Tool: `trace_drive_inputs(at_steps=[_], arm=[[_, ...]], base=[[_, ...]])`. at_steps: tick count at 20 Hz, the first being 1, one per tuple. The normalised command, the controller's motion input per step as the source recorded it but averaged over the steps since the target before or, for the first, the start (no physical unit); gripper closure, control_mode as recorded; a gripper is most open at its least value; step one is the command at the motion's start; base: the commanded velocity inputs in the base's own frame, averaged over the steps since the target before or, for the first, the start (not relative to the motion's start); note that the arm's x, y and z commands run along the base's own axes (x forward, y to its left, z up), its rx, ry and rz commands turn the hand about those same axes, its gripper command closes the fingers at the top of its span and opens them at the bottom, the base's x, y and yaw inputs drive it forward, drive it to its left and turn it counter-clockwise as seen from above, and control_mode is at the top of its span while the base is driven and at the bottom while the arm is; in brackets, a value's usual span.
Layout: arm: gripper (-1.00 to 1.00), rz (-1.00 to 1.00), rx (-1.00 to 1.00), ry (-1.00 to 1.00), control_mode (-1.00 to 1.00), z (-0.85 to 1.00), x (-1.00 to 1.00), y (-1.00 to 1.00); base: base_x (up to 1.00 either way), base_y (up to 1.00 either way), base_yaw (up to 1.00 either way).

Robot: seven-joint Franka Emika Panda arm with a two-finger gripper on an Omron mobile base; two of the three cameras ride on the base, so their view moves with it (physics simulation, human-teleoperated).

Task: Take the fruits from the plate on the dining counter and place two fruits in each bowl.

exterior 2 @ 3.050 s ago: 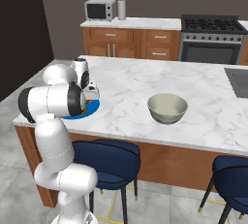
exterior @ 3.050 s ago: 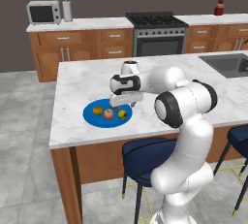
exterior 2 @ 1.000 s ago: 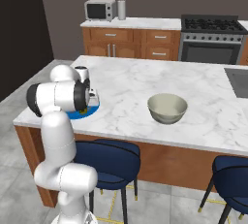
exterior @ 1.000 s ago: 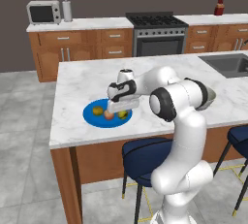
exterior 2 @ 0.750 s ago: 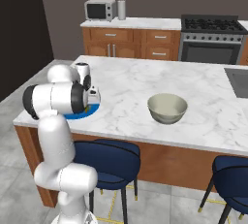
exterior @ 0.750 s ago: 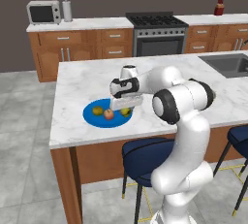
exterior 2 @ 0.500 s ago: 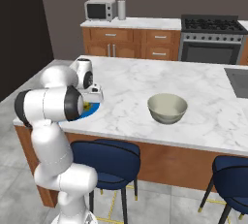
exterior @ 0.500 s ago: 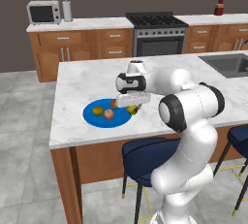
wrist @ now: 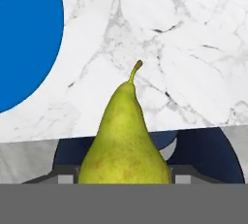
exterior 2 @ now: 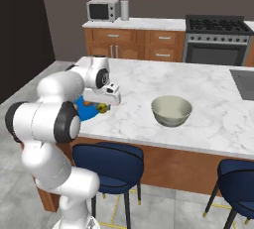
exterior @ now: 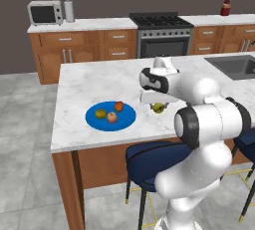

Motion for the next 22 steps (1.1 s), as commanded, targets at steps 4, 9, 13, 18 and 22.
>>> trace_drive_inputs(at_steps=[4,9,13,18,22], arm=[[1.0,-0.29,-0.12,0.0,-1.0,0.62,0.0,-0.65],[1.0,-0.26,-0.11,0.0,-1.0,0.49,0.0,-0.8],[1.0,-0.18,-0.06,0.0,-1.0,0.34,0.0,-0.83],[1.0,-0.17,0.0,0.07,-1.0,0.02,-0.04,-0.79],[1.0,-0.08,0.01,0.1,-1.0,0.02,-0.02,-0.72]], base=[[0.0,0.0,0.0],[0.0,0.0,0.0],[0.0,0.0,0.0],[0.0,0.0,0.0],[0.0,0.0,0.0]])
